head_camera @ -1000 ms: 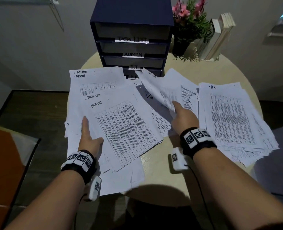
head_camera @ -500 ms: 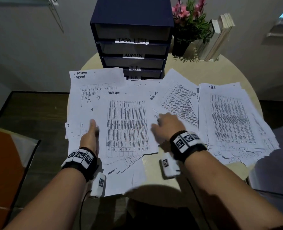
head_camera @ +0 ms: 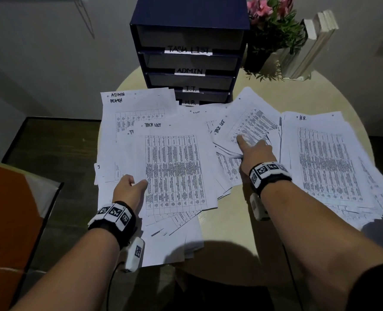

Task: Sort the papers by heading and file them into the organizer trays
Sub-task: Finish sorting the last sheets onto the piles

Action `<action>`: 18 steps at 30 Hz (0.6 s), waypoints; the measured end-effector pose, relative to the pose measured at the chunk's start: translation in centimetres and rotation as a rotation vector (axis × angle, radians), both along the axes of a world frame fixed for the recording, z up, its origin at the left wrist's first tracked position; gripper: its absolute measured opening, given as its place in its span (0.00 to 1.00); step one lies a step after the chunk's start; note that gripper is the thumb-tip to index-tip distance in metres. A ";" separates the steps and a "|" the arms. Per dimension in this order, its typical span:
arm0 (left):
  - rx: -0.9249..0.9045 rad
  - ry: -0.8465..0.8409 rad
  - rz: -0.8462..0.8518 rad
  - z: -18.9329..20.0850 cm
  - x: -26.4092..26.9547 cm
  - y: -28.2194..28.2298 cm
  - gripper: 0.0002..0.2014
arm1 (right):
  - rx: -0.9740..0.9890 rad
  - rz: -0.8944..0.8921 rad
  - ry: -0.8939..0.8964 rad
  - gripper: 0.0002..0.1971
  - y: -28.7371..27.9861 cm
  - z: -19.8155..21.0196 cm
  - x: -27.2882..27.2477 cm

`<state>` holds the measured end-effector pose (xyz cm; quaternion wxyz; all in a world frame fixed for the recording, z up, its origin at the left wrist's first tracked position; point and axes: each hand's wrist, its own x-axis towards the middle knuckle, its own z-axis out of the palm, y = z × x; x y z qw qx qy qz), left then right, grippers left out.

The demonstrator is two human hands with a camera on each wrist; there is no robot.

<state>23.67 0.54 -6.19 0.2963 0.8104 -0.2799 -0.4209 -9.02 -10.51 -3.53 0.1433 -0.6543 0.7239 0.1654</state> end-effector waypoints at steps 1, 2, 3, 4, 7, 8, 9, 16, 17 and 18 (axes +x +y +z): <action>0.002 0.002 0.001 0.0 0.1 0.1 0.12 | -0.020 0.014 -0.013 0.42 -0.1 0.1 -0.2; 0.005 0.019 0.009 -0.2 0.2 0.2 0.14 | -0.039 0.019 -0.041 0.42 -0.2 0.4 -0.4; -0.001 0.042 0.015 -0.3 0.4 0.3 0.22 | -0.060 0.020 -0.080 0.41 -0.5 0.7 -0.4; -0.025 0.088 0.019 0.0 0.3 0.5 0.30 | -0.079 0.020 -0.123 0.40 -0.6 1.3 -0.2; -0.117 0.188 0.003 0.8 -0.2 0.7 0.41 | -0.141 0.032 -0.248 0.38 0.0 3.8 2.6; -0.122 0.197 -0.015 1.1 -0.3 0.8 0.39 | -0.152 0.051 -0.294 0.38 0.7 4.6 4.1; -0.110 0.201 -0.012 1.2 -0.3 0.8 0.35 | -0.135 0.067 -0.358 0.38 1.6 5.4 5.9; -0.026 0.452 0.163 1.0 -0.3 -0.2 0.42 | 0.228 0.063 -0.676 0.40 2.8 5.9 11.7; -0.017 0.452 0.171 1.3 -0.3 -0.2 0.42 | 0.165 -0.014 -0.625 0.38 1.9 5.2 10.2; 0.013 0.426 0.195 1.5 -0.4 -0.3 0.40 | 0.071 -0.098 -0.538 0.35 1.0 4.4 8.3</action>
